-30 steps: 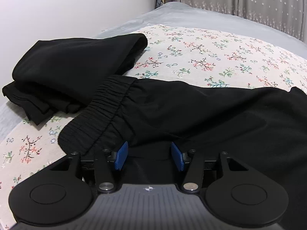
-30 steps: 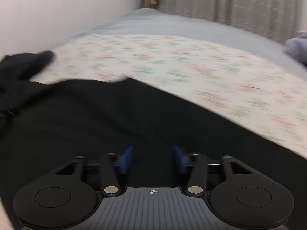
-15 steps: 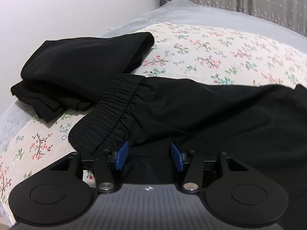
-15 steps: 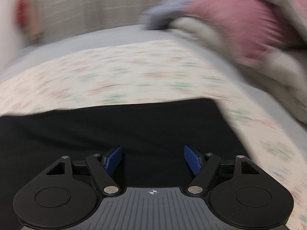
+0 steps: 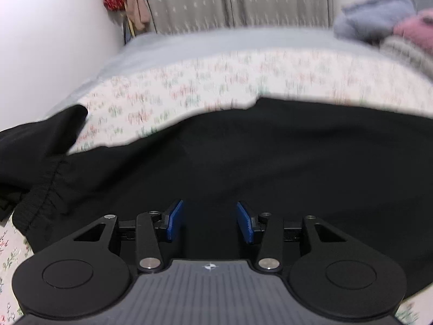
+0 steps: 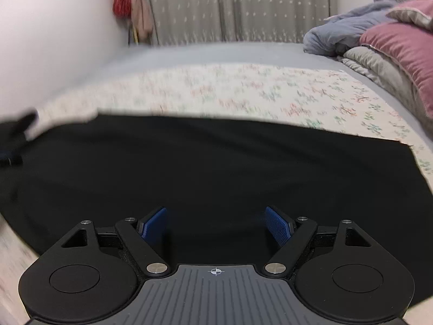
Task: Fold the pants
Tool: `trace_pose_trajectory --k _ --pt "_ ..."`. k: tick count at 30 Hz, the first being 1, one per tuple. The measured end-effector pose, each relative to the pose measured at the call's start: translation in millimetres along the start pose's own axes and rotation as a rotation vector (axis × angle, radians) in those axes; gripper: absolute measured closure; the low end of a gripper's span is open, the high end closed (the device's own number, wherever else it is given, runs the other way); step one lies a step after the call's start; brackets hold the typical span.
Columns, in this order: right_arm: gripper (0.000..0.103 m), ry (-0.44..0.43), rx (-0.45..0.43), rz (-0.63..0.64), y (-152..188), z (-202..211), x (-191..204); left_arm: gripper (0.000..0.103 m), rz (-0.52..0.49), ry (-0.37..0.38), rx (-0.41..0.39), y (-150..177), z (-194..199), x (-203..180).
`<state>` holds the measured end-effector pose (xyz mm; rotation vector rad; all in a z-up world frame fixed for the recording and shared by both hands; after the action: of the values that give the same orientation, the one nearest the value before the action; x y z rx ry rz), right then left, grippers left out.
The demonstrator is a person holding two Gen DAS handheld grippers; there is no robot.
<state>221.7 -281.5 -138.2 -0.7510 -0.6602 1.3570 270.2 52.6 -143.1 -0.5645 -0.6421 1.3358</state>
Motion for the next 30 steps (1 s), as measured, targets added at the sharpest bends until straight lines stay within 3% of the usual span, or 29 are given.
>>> trace_pose_trajectory --k 3,10,15,22,30 --pt "0.022 0.075 0.042 -0.021 8.8 -8.0 -33.6 0.046 0.036 -0.009 0.039 7.2 -10.3 10.9" --pt "0.022 0.256 0.075 -0.263 23.8 6.0 -129.6 0.039 0.122 -0.021 0.073 20.8 0.3 33.3" --pt "0.021 0.484 0.1 -0.389 40.5 22.6 -174.5 0.039 0.128 -0.031 0.083 23.3 4.6 38.9" --pt "0.021 0.398 0.036 -0.67 59.0 49.3 -202.7 0.04 0.133 0.072 0.004 13.8 17.6 25.4" --pt "0.021 0.314 0.015 -0.763 64.2 56.8 -216.6 0.04 0.011 0.147 0.002 7.6 14.9 -20.7"
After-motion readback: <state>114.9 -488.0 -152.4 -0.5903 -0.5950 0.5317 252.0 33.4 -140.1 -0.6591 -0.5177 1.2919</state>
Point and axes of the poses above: each gripper's, at about its wrist camera, not at the fingertips, and z roughly against the way its jaws point, x to its left, y to its underside, the point moved 3 cm from there along -z, roughly the way its jaws point, and after that the axes turned 8 degrees about y, right-handed, at the moved point
